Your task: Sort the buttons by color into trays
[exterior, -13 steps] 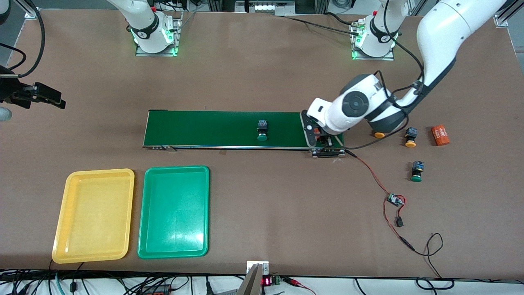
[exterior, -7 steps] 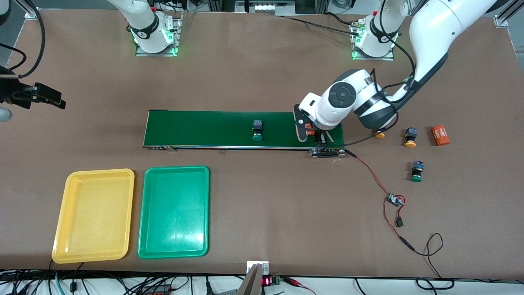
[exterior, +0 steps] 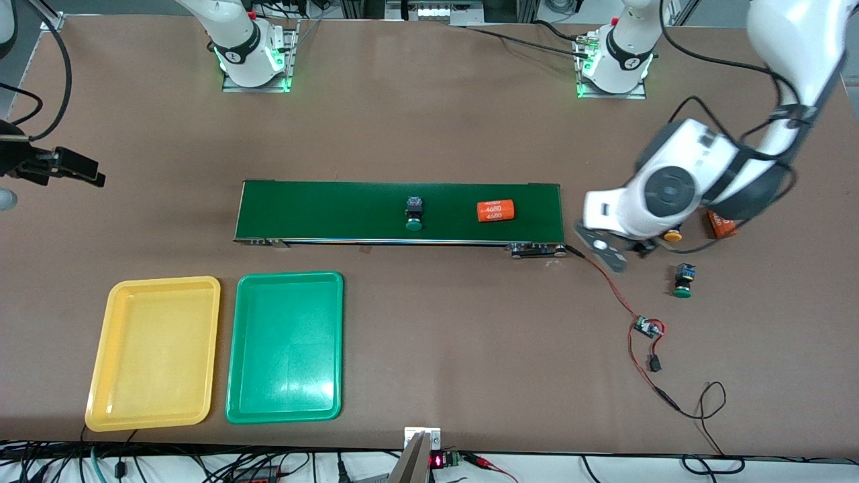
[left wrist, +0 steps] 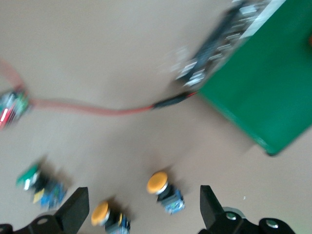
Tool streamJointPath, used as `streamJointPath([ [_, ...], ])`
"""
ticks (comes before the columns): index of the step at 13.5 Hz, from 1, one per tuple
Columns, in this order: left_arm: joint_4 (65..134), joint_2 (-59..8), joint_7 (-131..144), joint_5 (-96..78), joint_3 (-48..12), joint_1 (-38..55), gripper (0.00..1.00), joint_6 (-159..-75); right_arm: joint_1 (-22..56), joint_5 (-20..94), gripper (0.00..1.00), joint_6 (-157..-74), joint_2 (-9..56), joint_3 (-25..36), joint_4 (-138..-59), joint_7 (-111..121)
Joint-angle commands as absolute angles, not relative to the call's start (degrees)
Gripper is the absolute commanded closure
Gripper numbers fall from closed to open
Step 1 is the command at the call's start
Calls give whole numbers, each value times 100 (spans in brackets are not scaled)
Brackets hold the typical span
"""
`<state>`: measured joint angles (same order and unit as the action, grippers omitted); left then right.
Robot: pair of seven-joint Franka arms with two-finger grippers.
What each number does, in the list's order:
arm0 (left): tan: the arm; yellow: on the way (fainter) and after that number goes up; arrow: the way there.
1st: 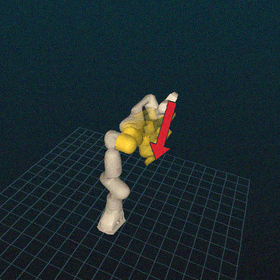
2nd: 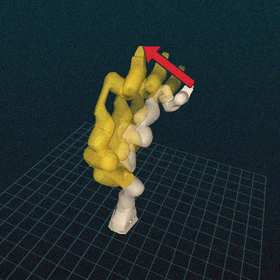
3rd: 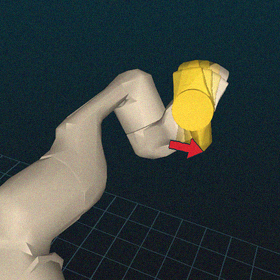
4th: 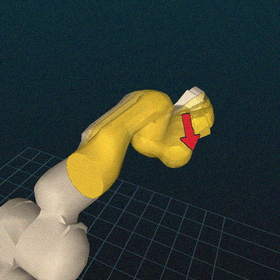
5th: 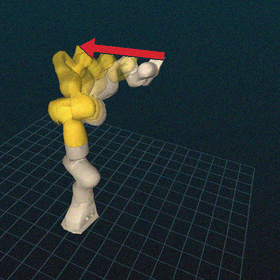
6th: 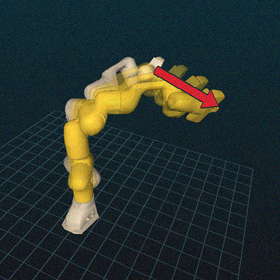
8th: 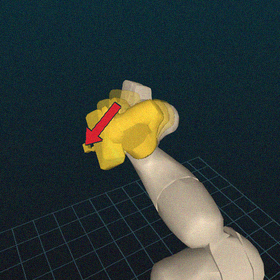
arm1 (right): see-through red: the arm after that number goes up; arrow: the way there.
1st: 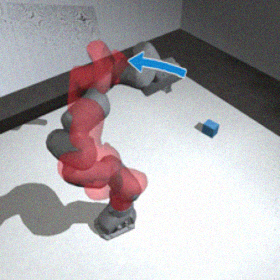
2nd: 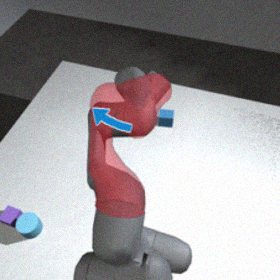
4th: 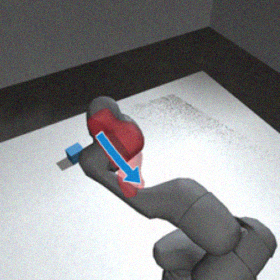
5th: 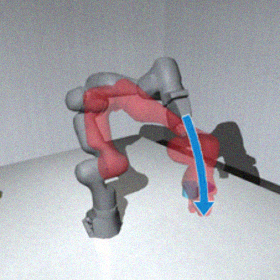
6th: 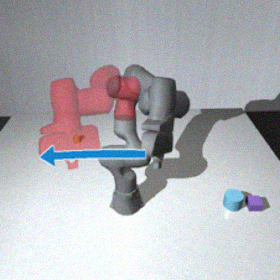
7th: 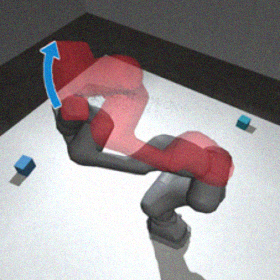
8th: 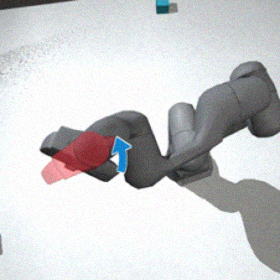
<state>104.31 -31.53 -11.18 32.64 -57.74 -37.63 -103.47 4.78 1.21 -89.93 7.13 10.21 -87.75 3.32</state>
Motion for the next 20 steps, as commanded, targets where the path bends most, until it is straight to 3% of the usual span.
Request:
streamJointPath([
  [1,10337,-3129,100,3314,-5775,-4121,0,-10266,422,132,0,-9140,773,993,-8771,334],
  [5,9162,-3601,624,3322,-4951,-4114,0,-9862,492,141,0,-9246,826,976,-8771,325],
  [7,9009,-3718,676,3322,-4669,-4183,0,-9783,501,141,0,-9290,861,958,-8780,325],
  [10,9219,-3796,1010,3322,-4438,-4708,0,-9878,632,149,0,-9316,967,941,-8771,325],
  [16,10562,-3902,1301,3366,-4412,-5940,0,-10966,1441,429,0,-9597,1450,949,-8833,19],
  [20,10924,-4016,1309,3472,-4131,-6073,4,-11478,2187,492,0,-10483,1275,932,-9840,-1025],
])
